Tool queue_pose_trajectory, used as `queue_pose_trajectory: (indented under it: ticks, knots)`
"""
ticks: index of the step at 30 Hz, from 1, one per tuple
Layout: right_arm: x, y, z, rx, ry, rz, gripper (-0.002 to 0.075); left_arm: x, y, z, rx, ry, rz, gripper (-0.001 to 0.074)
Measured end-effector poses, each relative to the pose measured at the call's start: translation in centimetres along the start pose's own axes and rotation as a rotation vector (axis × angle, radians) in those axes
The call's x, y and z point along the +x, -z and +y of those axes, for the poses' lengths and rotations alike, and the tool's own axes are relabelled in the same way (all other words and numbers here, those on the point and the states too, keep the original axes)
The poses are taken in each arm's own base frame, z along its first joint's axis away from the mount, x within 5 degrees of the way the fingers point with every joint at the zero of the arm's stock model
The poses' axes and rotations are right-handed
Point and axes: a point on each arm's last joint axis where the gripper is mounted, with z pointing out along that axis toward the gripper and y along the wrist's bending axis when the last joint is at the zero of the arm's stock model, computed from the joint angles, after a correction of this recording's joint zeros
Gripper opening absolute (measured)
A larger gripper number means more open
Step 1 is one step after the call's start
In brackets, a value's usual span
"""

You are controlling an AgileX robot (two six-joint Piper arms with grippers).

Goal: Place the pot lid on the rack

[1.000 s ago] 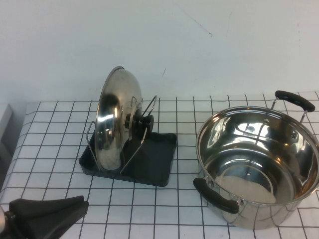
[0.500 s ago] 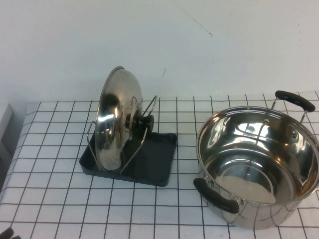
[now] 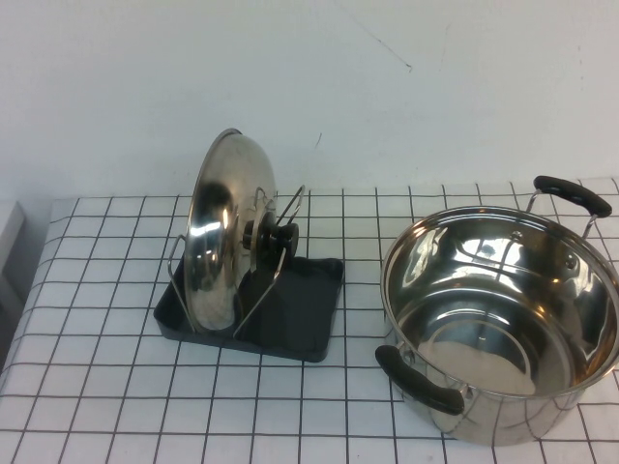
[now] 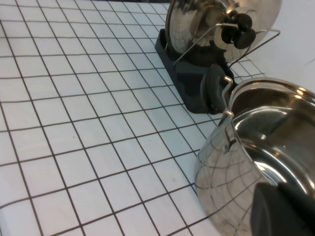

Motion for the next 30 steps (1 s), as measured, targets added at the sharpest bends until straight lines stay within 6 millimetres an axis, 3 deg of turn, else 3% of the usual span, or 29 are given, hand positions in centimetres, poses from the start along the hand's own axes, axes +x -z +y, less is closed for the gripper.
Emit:
queue_pose_trajectory:
  ticks: [9, 20, 30]
  knots:
    - [0.0, 0.0, 0.0, 0.0, 0.0, 0.0, -0.0001, 7.7, -0.5, 0.3, -0.165, 0.126, 0.073, -0.0001]
    - [0.0, 0.0, 0.0, 0.0, 0.0, 0.0, -0.0001, 9.8, 0.0, 0.5, -0.26, 0.232, 0.261, -0.0001]
    - [0.0, 0.0, 0.0, 0.0, 0.0, 0.0, -0.0001, 11.5, 0.6, 0.0, -0.24, 0.242, 0.477, -0.0001]
